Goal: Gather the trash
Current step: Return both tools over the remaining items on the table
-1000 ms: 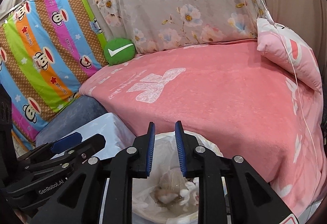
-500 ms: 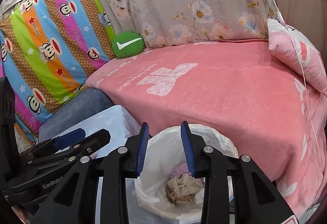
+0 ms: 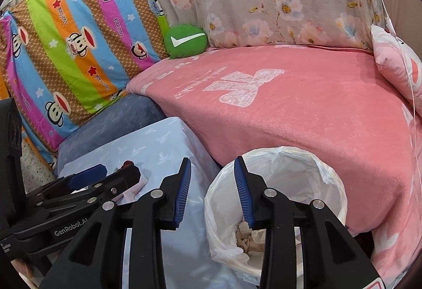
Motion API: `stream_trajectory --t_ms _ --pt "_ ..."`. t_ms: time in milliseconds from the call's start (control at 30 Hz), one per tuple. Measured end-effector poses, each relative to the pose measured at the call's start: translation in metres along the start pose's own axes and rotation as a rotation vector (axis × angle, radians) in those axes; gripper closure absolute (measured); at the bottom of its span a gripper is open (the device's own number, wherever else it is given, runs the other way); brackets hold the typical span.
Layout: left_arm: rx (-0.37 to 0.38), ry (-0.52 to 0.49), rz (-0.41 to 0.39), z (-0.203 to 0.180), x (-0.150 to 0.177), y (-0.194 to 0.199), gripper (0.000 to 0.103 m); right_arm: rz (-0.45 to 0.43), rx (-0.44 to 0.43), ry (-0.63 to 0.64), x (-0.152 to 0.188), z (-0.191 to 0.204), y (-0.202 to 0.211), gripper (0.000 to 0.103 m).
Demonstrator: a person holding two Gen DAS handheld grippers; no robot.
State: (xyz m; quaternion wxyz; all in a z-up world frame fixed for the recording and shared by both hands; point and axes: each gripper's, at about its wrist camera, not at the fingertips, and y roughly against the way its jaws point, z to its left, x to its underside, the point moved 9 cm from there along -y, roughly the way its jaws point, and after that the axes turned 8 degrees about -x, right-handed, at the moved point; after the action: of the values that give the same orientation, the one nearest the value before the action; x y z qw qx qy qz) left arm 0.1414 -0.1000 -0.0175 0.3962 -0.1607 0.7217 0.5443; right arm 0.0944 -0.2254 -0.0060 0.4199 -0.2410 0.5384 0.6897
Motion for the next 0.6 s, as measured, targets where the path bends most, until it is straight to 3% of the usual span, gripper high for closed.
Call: stream_trajectory --t_ms 333,400,467,600 --pt "-0.109 0.112 0.054 0.088 0.031 -0.004 0.032 0.092 -0.069 0.046 0.036 0.057 -0.038 0.064" --pt "-0.134 0.129 0.061 0.107 0.038 -0.004 0.029 0.115 -0.086 0.058 0.044 0.071 -0.047 0.064" --pt "-0.174 0.150 0.063 0.128 0.044 -0.003 0.019 0.131 -0.095 0.073 0.052 0.083 -0.054 0.063" --pt "-0.226 0.206 0.074 0.170 0.055 -0.002 0.018 0.158 -0.106 0.089 0.062 0.103 -0.070 0.057"
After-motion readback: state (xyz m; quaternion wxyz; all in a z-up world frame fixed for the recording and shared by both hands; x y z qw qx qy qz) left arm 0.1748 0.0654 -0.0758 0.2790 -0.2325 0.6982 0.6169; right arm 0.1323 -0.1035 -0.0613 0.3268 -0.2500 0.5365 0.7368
